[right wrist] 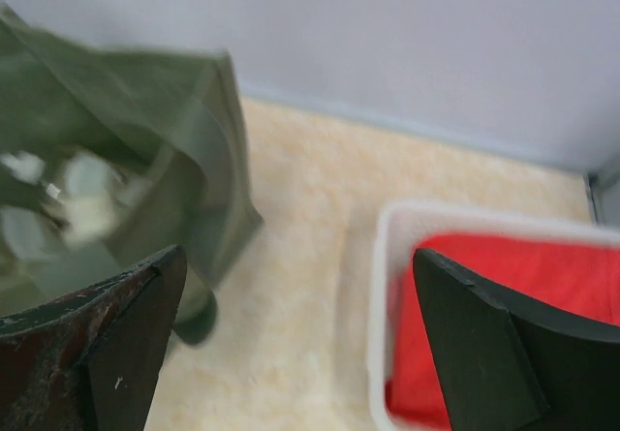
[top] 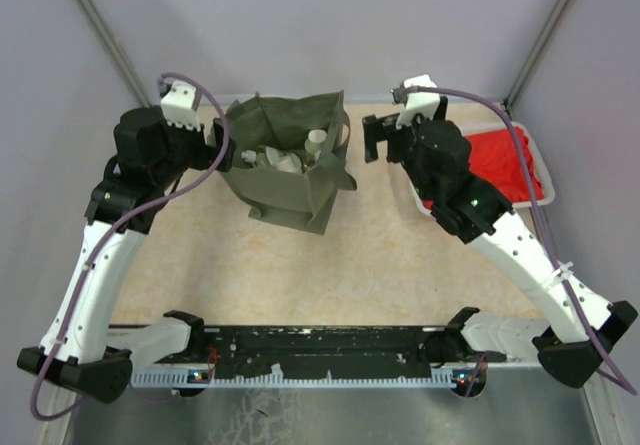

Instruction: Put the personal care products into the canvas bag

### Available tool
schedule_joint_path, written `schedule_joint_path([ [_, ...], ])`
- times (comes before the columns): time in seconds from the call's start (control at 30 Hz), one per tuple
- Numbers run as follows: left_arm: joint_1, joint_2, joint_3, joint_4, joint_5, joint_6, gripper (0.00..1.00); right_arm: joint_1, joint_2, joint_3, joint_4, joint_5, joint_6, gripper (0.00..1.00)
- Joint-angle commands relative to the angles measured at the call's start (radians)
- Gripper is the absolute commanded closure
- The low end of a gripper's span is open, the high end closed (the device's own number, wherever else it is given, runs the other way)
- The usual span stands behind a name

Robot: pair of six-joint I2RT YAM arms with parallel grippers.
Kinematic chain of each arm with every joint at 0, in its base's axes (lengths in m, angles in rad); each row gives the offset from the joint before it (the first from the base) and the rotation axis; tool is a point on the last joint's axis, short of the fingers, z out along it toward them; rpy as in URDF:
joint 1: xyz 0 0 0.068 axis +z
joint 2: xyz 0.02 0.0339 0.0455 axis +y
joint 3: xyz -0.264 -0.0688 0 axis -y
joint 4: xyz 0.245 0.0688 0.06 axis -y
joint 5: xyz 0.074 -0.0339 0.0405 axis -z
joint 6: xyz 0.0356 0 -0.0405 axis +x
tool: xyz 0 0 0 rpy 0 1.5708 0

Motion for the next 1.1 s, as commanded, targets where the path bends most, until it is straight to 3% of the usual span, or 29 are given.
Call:
schedule_joint_path([
  [0.0,0.003,-0.097,-0.128,-0.049,0.002,-0.052,0.0,-0.066,-0.123,-0.153,-0.105,0.117,0.115,0.01],
  [0.17,0.004,-0.245,-0.23,-0.067,0.055,-0.088,0.0,-0.084,-0.197,-0.322,-0.197,0.159,0.197,0.01],
  [0.27,0.003,-0.289,-0.26,-0.097,-0.004,-0.1,0.0,-0.084,-0.217,-0.364,-0.207,0.132,0.232,0.01],
  [0.53,0.003,-0.219,-0.383,-0.042,0.088,-0.137,0.0,-0.084,-0.208,-0.362,-0.21,0.085,0.257,0.01],
  [0.8,0.003,-0.188,-0.381,-0.044,-0.053,-0.154,0.0,-0.084,-0.207,-0.383,-0.225,0.129,0.237,0.01],
  [1.07,0.003,-0.256,-0.415,0.016,-0.052,-0.125,0.0,-0.084,-0.185,-0.381,-0.215,0.129,0.228,0.01],
])
